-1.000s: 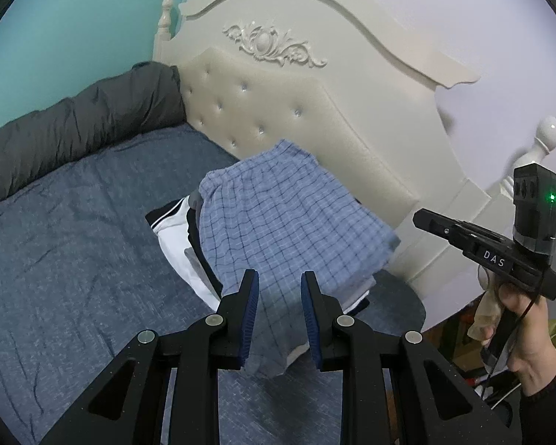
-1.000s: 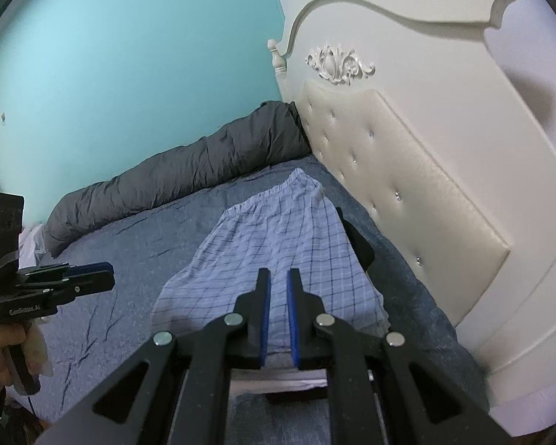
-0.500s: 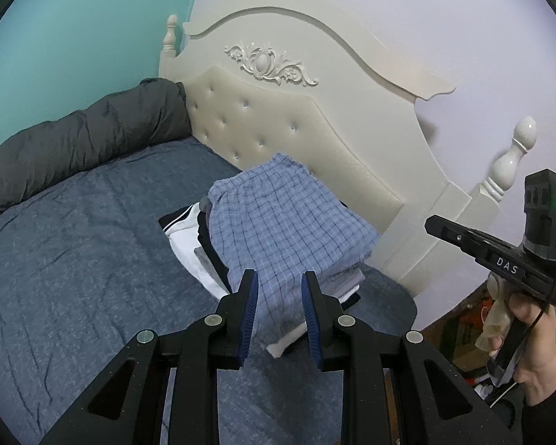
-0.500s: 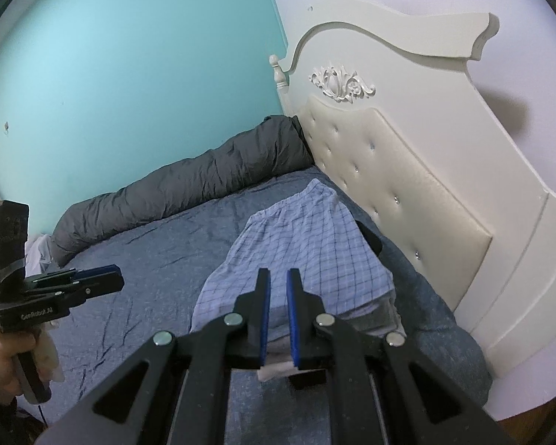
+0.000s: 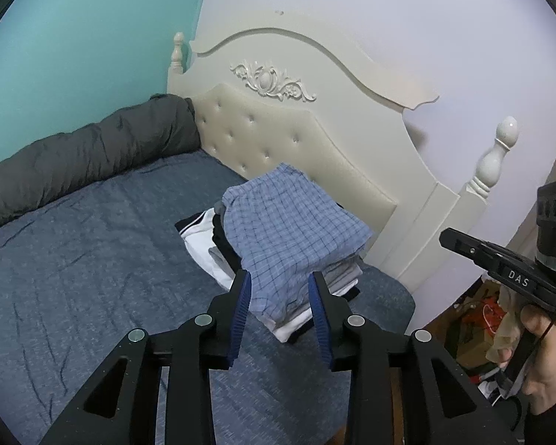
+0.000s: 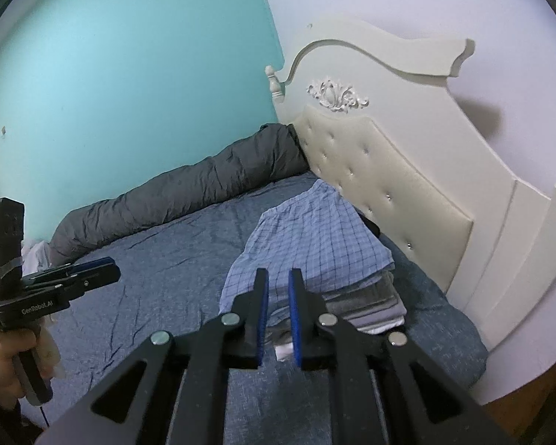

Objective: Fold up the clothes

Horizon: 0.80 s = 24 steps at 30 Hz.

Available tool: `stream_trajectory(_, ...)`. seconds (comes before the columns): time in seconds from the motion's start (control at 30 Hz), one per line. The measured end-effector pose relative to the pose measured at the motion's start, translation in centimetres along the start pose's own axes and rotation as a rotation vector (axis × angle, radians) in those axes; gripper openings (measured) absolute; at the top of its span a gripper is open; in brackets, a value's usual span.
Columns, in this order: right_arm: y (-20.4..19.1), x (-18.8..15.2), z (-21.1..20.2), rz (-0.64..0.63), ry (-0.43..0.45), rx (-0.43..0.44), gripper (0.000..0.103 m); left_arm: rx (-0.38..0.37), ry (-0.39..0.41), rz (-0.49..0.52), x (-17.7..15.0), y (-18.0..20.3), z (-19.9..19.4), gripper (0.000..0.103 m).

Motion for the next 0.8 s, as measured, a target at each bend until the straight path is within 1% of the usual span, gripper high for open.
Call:
stream_trajectory(0.1, -0.7, -0.6, -0.8, 0.009, 0.009, -0.008, 0.022, 0.008, 0.015, 0.008, -0.5, -0.2, -1.1, 0.038)
stream_trajectory(0.13, -1.1, -0.9, -1.1, 0.008, 0.012, -0.013, 0.028, 0.010, 0.020, 0.011, -0.7, -0.2, -1.4, 0.040)
stream_trajectory(0.3, -2.6, -2.1, -2.5, 0.000, 0.024, -0.035, 0.033, 0.009, 0.037, 0.012, -1.8, -0.4, -2.7, 0.043)
stream_trajectory(0.37, -3.1, -2.6, -3.1, -0.008, 0.032, -0.049, 0.041, 0.006, 0.041, 0.015, -2.2, -0.4, -3.1, 0.045)
stream_trajectory(0.4, -3.3, -2.8, -3.4, -0.009, 0.038, -0.053, 0.042, 0.005, 0.043, 0.017, -2.3, -0.4, -3.4, 0.046)
stream_trajectory(0.57, -4.3, -4.0, -4.9, -0.014, 0.068, -0.075, 0.053, -0.002, 0.054, 0.019, -3.3, -0.5, -4.6, 0.055)
stream_trajectory(0.73, -5.1, -5.2, -5.9, -0.004, 0.081, -0.084, 0.056, -0.001, 0.070, 0.032, -4.3, -0.5, -5.8, 0.057)
stream_trajectory(0.8, -5.5, -5.7, -6.3, -0.001, 0.093, -0.089, 0.060, -0.002, 0.075, 0.038, -4.8, -0.6, -6.3, 0.058)
Point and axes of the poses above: each gripper's, at about its wrist camera, not at the fingertips, and z roughly the way its jaws point, y to its right, x to its top, the point moved 2 cm from there along z, roughly the way its jaws point, and after that the axes turned 14 degrees about x, right-handed, at the moved point
